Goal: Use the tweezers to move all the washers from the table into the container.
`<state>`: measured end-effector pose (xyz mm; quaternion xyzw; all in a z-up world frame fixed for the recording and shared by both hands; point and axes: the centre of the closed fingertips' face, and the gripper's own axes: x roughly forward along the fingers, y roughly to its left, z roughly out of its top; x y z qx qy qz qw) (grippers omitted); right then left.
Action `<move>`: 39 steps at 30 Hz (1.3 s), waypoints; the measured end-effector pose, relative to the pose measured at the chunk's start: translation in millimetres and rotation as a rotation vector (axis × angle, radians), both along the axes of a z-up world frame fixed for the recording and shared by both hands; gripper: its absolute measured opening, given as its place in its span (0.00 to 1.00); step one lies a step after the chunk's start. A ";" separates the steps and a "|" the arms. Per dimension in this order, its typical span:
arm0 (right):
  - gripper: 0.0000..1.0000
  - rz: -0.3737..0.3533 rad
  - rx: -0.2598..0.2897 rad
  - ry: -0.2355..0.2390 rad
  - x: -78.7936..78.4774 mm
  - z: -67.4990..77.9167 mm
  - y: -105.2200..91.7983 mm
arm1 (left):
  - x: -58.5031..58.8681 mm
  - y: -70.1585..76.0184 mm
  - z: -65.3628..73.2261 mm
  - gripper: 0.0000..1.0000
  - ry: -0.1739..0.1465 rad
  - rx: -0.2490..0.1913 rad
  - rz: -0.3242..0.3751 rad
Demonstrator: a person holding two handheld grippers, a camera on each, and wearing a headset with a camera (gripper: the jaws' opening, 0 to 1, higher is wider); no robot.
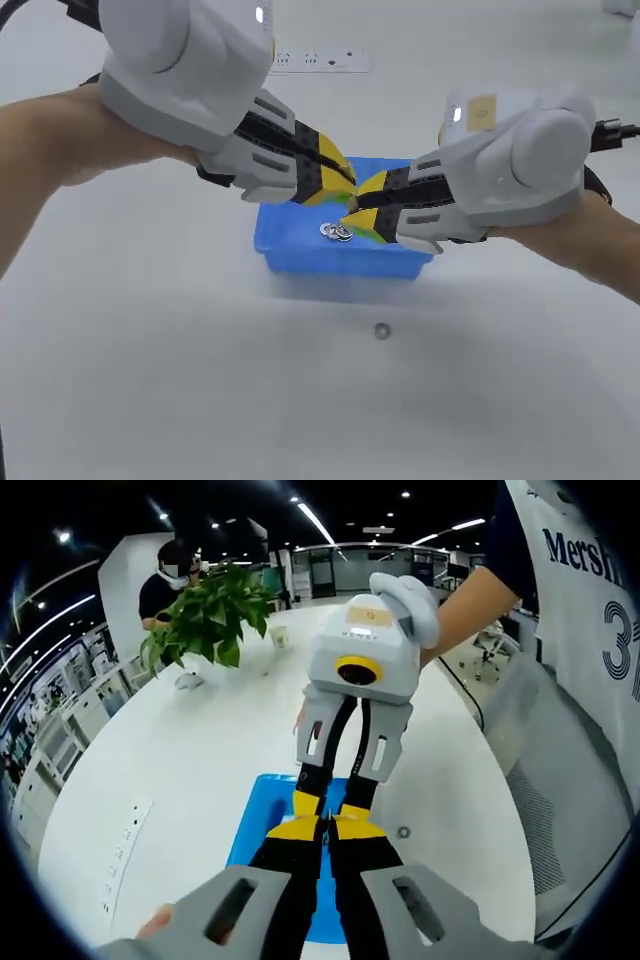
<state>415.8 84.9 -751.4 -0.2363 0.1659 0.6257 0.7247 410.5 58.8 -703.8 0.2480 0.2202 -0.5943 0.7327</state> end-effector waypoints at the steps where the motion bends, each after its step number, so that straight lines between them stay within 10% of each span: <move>1: 0.11 -0.001 -0.001 0.000 1.1 -1.8 0.6 | 1.0 0.5 -1.5 0.06 0.001 0.000 0.001; 20: 0.11 -0.003 -0.006 0.015 2.1 -7.1 -1.5 | 2.0 -5.2 -6.9 0.06 0.015 0.000 -0.010; 39: 0.10 0.008 0.034 -0.036 -11.9 27.9 -10.7 | -13.6 -14.4 26.4 0.06 -0.055 -0.017 -0.029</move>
